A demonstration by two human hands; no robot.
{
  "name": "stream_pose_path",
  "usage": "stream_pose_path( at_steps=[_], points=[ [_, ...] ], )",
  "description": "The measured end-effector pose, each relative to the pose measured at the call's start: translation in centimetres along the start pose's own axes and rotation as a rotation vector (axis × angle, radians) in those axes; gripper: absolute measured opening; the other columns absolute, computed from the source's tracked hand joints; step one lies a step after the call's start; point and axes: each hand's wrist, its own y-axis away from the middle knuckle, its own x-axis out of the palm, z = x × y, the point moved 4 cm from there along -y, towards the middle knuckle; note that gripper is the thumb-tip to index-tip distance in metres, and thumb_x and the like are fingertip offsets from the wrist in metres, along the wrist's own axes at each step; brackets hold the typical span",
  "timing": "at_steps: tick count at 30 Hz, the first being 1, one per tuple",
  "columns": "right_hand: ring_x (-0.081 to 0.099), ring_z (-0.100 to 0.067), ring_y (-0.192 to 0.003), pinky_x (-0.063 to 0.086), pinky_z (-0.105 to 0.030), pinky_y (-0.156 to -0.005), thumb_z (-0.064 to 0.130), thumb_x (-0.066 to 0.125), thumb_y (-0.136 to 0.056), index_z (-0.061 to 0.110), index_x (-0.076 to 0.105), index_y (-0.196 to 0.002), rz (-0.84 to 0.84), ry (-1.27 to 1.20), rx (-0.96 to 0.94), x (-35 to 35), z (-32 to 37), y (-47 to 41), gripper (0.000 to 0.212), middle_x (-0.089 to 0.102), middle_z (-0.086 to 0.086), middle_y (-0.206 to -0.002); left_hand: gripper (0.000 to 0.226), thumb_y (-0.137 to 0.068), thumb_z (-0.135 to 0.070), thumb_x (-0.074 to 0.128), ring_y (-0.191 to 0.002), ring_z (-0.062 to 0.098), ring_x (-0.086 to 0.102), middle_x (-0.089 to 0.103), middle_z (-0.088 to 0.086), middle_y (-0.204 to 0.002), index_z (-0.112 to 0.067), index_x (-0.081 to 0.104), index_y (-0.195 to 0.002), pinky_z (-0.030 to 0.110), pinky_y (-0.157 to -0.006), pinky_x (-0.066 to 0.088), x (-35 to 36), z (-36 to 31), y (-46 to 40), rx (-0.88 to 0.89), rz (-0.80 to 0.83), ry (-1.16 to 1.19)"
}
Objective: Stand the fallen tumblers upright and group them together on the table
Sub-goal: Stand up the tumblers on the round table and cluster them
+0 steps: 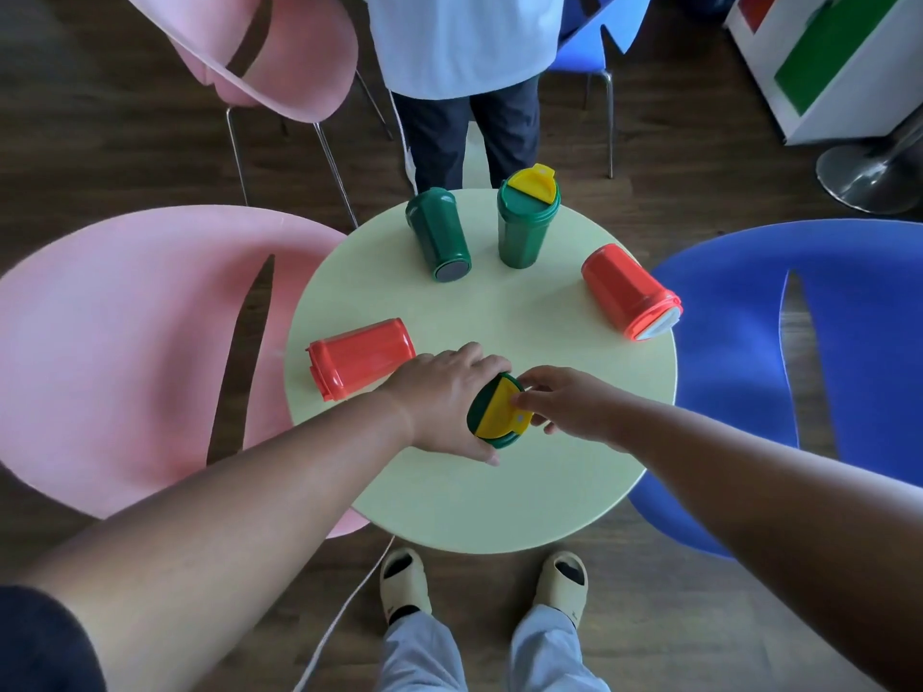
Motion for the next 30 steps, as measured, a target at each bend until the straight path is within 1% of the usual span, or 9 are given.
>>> stream_pose_path(
  at_steps=[4, 7, 9, 12, 16, 20, 24, 26, 30],
  points=[
    [0.067, -0.024, -0.095, 0.056, -0.041, -0.087, 0.04, 0.06, -0.09, 0.027, 0.062, -0.111, -0.015, 0.029, -0.01, -0.6, 0.7, 0.2, 0.024, 0.071, -0.008, -0.102, 0.106, -0.062, -0.086, 0.062, -0.129, 0.017, 0.045, 0.04, -0.008, -0.141, -0.039, 0.022, -0.148, 0.041, -0.102, 0.042, -0.3, 0.4, 0.2, -0.027, 0.053, 0.04],
    [0.066, -0.023, -0.096, 0.055, -0.042, -0.088, 0.042, 0.059, -0.092, 0.026, 0.064, -0.112, -0.048, 0.06, -0.03, -1.7, 1.9, 0.4, 0.026, 0.07, -0.005, -0.106, 0.085, -0.078, -0.083, 0.05, -0.132, 0.017, 0.044, 0.039, -0.009, -0.147, -0.04, 0.028, -0.148, 0.039, -0.101, 0.042, -1.5, 1.2, 0.8, -0.08, 0.045, 0.139],
    [0.063, -0.021, -0.102, 0.053, -0.042, -0.092, 0.042, 0.058, -0.092, 0.025, 0.064, -0.114, -0.07, 0.12, -0.055, -2.5, 3.1, 0.5, 0.029, 0.068, -0.001, -0.112, 0.069, -0.088, -0.076, 0.042, -0.127, 0.015, 0.048, 0.041, -0.01, -0.147, -0.04, 0.035, -0.146, 0.041, -0.099, 0.045, -2.4, 2.1, 1.5, -0.137, 0.01, 0.244],
    [0.06, -0.02, -0.108, 0.05, -0.037, -0.095, 0.041, 0.058, -0.092, 0.025, 0.063, -0.12, -0.089, 0.25, -0.104, -3.6, 5.5, 0.5, 0.032, 0.065, 0.002, -0.118, 0.057, -0.091, -0.066, 0.05, -0.11, 0.011, 0.055, 0.051, -0.008, -0.137, -0.036, 0.046, -0.139, 0.036, -0.096, 0.047, -3.8, 3.8, 2.8, -0.225, -0.106, 0.329],
    [0.06, -0.017, -0.107, 0.049, -0.034, -0.093, 0.038, 0.058, -0.093, 0.025, 0.061, -0.121, -0.07, 0.346, -0.182, -3.8, 8.8, -0.1, 0.031, 0.065, 0.003, -0.12, 0.05, -0.086, -0.053, 0.067, -0.111, 0.016, 0.058, 0.056, -0.009, -0.129, -0.033, 0.055, -0.131, 0.034, -0.09, 0.049, -4.2, 7.4, 4.8, -0.361, -0.25, 0.342],
    [0.06, -0.016, -0.106, 0.049, -0.033, -0.092, 0.04, 0.057, -0.093, 0.028, 0.06, -0.123, -0.052, 0.489, -0.242, -1.8, 12.1, -2.2, 0.032, 0.065, 0.006, -0.115, 0.066, -0.075, -0.055, 0.071, -0.12, 0.016, 0.056, 0.054, -0.009, -0.131, -0.032, 0.052, -0.134, 0.039, -0.097, 0.049, -2.8, 12.7, 6.7, -0.482, -0.327, 0.356],
    [0.058, -0.016, -0.103, 0.048, -0.031, -0.087, 0.04, 0.058, -0.092, 0.03, 0.058, -0.124, -0.034, 0.588, -0.265, 1.1, 14.8, -5.3, 0.033, 0.062, 0.006, -0.115, 0.094, -0.062, -0.068, 0.072, -0.128, 0.018, 0.048, 0.047, -0.006, -0.138, -0.035, 0.039, -0.143, 0.043, -0.103, 0.045, 0.1, 17.3, 7.8, -0.524, -0.209, 0.326],
    [0.057, -0.018, -0.105, 0.049, -0.033, -0.087, 0.037, 0.059, -0.09, 0.03, 0.056, -0.125, -0.04, 0.674, -0.29, 2.7, 15.7, -6.8, 0.035, 0.059, 0.003, -0.117, 0.097, -0.06, -0.069, 0.075, -0.129, 0.017, 0.047, 0.046, -0.007, -0.14, -0.036, 0.037, -0.143, 0.042, -0.104, 0.044, 1.6, 19.0, 7.9, -0.496, -0.179, 0.332],
    [0.054, -0.023, -0.112, 0.05, -0.042, -0.092, 0.031, 0.058, -0.087, 0.029, 0.053, -0.129, -0.045, 0.806, -0.315, 5.9, 16.7, -9.8, 0.042, 0.057, 0.0, -0.121, 0.095, -0.064, -0.06, 0.083, -0.125, 0.017, 0.053, 0.048, -0.006, -0.142, -0.031, 0.038, -0.143, 0.04, -0.103, 0.046, 4.1, 20.9, 7.4, -0.423, -0.263, 0.451]
  ],
)
